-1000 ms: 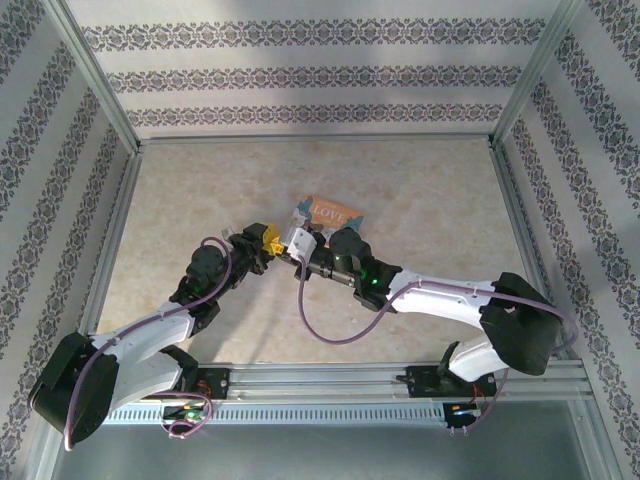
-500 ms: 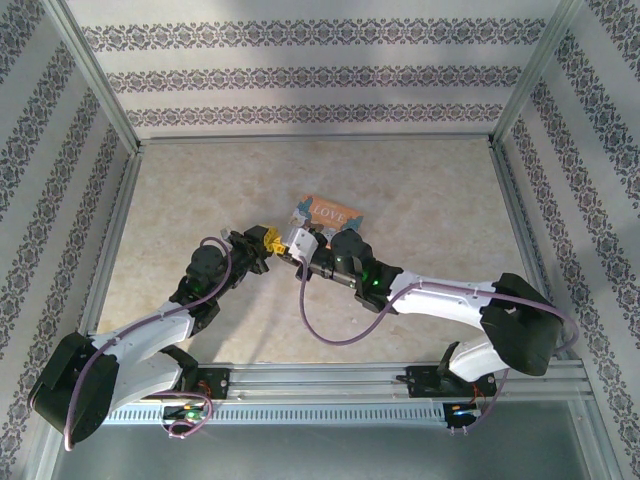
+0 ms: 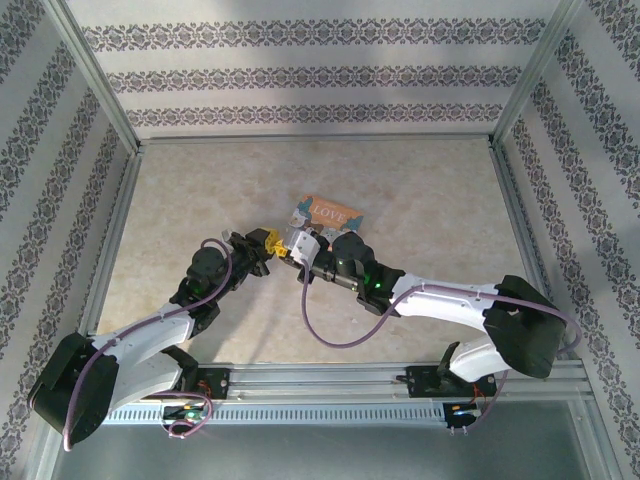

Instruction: Unlock a padlock with a key

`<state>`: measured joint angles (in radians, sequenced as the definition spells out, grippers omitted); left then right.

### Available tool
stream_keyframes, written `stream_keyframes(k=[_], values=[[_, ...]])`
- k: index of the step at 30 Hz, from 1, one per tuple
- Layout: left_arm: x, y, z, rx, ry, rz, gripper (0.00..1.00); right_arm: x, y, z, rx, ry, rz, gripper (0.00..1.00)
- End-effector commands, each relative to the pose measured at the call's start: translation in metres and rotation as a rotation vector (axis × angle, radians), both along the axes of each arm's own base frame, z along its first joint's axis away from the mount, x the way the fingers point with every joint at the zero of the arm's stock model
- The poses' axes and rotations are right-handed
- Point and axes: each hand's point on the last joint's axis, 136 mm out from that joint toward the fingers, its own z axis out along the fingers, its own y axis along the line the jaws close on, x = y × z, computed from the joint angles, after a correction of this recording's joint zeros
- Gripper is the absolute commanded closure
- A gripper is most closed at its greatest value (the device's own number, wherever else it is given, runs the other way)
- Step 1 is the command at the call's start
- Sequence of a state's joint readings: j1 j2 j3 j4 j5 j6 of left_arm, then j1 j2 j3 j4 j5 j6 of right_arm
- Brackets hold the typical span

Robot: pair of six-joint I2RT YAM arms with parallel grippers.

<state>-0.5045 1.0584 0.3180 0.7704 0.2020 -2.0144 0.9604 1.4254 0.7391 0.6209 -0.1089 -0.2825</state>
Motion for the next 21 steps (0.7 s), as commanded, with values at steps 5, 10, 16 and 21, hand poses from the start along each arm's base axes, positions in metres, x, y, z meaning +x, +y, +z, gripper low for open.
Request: stream_keyframes(k=[5,10,16,21], values=[[-0.0036,0.0008,-0.0103,0.039,0.013,0.004,0.88,0.0007,-0.0055,0.0216,0.063,-0.032,-0.031,1.00],[-0.0034,0.0013,-0.0116,0.043,0.015,0.006,0.89,0.0004,-0.0056,0.0223,0.065,-0.033,-0.029,1.00],[-0.0030,0.0006,-0.0089,0.043,0.005,0.005,0.93,0.0005,-0.0059,0.0193,0.062,-0.026,-0.031,1.00],[-0.0033,0.0001,-0.0105,0.047,0.014,0.000,0.75,0.0015,-0.0057,0.0218,0.066,-0.033,-0.035,1.00]])
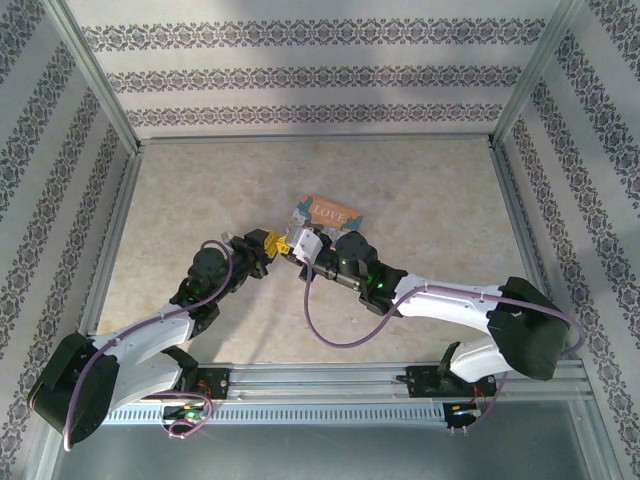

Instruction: Unlock a padlock with a key

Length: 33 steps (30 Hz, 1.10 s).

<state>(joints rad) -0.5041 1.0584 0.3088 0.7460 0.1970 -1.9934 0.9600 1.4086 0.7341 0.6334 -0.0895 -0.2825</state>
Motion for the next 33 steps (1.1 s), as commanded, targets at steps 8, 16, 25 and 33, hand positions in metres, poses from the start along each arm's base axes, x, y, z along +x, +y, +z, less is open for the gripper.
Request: stream_keyframes(k=[8,16,25,33], values=[[-0.001,-0.005,0.011,-0.016,-0.017,-0.015,0.63,0.004,0.010,0.024,0.061,-0.042,0.006,1.00],[-0.001,-0.007,0.023,-0.049,-0.041,-0.023,0.62,0.010,0.026,0.026,0.084,-0.044,0.033,1.00],[0.000,-0.003,0.024,-0.075,-0.043,-0.001,0.61,0.010,0.028,0.017,0.097,-0.019,0.031,1.00],[0.001,0.002,0.019,-0.092,-0.022,0.033,0.55,0.007,0.018,0.009,0.098,0.006,0.013,1.00]])
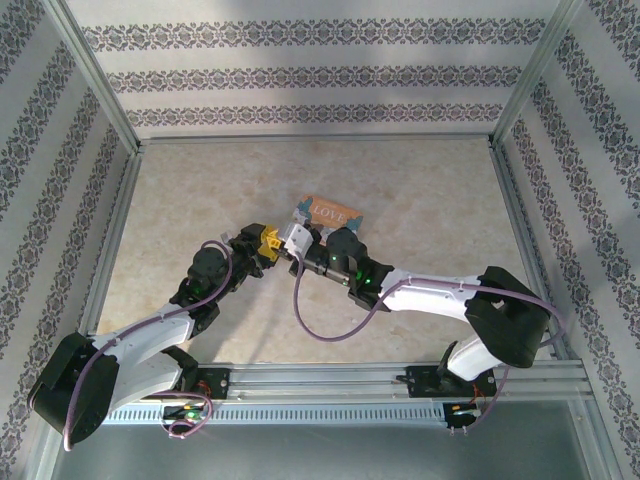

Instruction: Unlock a padlock with a key

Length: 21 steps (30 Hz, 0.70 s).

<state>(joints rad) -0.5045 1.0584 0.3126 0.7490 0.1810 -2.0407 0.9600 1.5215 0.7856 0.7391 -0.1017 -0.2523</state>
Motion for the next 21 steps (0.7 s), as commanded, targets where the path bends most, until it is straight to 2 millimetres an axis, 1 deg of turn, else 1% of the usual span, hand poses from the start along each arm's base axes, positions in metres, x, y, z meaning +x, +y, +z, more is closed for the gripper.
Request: stream_keyframes(k=[1,6,15,21], values=[[-0.0005,0.0005,0.0172,-0.053,-0.043,0.017,0.55,-0.0048,-0.0030,0.0088,0.048,0.005,0.002,1.00],[0.0003,0.0014,0.0179,-0.062,-0.041,0.025,0.55,-0.0050,-0.0033,0.0045,0.047,0.017,0.003,1.00],[0.0009,0.0006,0.0217,-0.058,-0.053,0.022,0.55,-0.0053,0.0017,0.0076,0.058,0.017,0.020,1.00],[0.0016,0.0005,0.0237,-0.062,-0.059,0.023,0.55,-0.0054,0.0039,0.0039,0.054,0.026,0.027,1.00]])
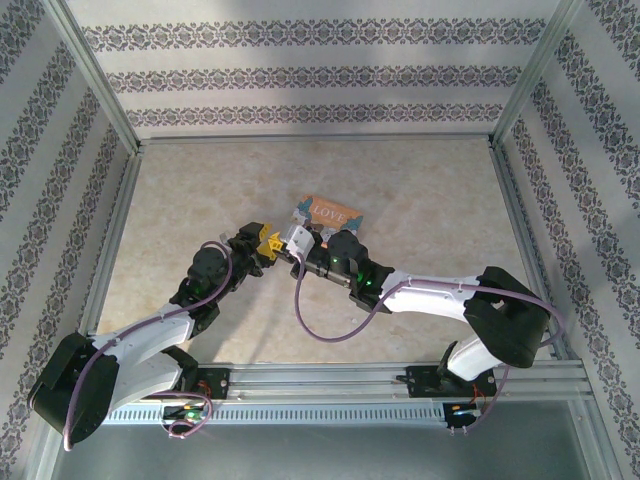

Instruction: Unlock a padlock with a key

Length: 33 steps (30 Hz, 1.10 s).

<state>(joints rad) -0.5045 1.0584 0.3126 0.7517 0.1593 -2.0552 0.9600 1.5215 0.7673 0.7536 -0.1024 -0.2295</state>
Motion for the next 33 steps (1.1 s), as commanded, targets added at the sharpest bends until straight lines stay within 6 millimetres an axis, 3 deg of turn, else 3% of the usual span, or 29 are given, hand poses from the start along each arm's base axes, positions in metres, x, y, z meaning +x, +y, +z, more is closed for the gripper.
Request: stream_keyframes(k=[1,12,20,33], values=[[-0.001,-0.002,0.023,-0.052,-0.065,0.003,0.55,-0.004,0.006,0.009,0.046,0.004,0.028,1.00],[-0.001,-0.001,0.023,-0.058,-0.065,0.008,0.57,-0.005,0.011,0.007,0.051,0.019,0.047,1.00],[-0.001,0.000,0.018,-0.052,-0.056,0.012,0.62,-0.006,0.004,0.010,0.052,0.009,0.030,1.00],[-0.001,0.001,0.012,-0.040,-0.042,0.019,0.81,-0.010,-0.005,0.006,0.055,0.023,0.016,1.00]])
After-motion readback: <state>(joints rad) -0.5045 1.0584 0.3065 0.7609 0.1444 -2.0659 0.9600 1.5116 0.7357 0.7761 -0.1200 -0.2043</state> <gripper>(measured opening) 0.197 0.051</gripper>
